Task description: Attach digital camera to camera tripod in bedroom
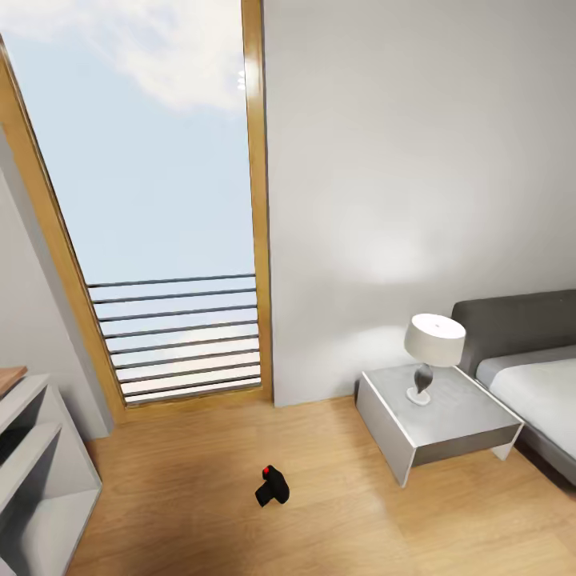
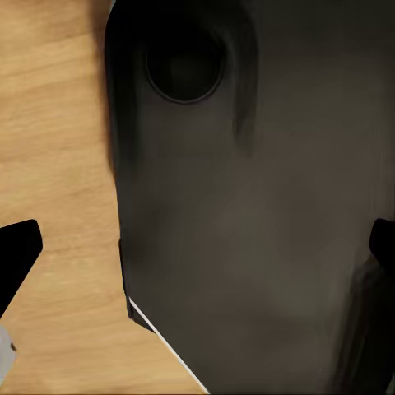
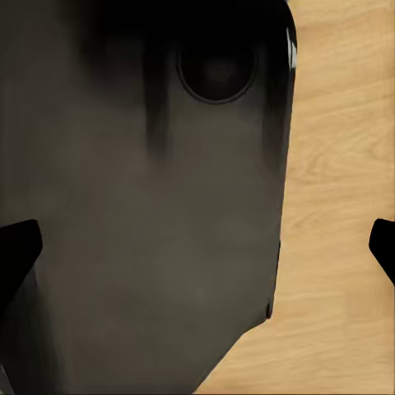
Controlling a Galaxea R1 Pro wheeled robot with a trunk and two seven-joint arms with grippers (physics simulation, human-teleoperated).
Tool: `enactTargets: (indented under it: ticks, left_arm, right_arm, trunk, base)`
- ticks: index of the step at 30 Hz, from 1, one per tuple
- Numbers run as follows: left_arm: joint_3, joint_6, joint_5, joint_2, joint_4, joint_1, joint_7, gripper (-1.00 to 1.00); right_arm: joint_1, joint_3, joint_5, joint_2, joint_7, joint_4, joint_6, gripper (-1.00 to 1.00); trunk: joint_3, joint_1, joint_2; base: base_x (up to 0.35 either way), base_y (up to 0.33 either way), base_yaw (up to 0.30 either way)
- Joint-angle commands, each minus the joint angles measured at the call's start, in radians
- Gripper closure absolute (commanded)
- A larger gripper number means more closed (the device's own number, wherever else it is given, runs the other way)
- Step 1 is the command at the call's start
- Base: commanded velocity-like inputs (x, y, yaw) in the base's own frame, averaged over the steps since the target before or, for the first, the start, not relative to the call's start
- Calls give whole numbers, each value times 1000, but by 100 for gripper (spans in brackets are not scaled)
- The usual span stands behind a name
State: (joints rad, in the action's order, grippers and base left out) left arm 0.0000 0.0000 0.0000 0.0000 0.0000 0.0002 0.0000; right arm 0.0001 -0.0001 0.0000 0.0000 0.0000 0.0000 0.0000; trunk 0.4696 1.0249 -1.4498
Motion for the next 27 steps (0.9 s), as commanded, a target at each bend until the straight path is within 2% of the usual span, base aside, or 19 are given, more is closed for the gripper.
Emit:
enactTargets:
  ticks: [1, 4, 27]
  left_arm:
    - [-1, 0, -2, 6, -6, 6, -1, -100]
    - [-1, 0, -2, 22, -9, 6, -1, -100]
    - [-1, 0, -2, 22, -9, 6, -1, -100]
  right_arm:
    - [-6, 6, 6, 6, 3, -6, 0, -100]
    - [-23, 10, 6, 13, 3, -12, 0, -100]
    - [-27, 10, 6, 13, 3, -12, 0, -100]
  trunk:
    - [0, 0, 0]
    - [0, 0, 0]
    - [0, 0, 0]
  base:
    - [0, 0, 0]
    - [0, 0, 0]
    - [0, 0, 0]
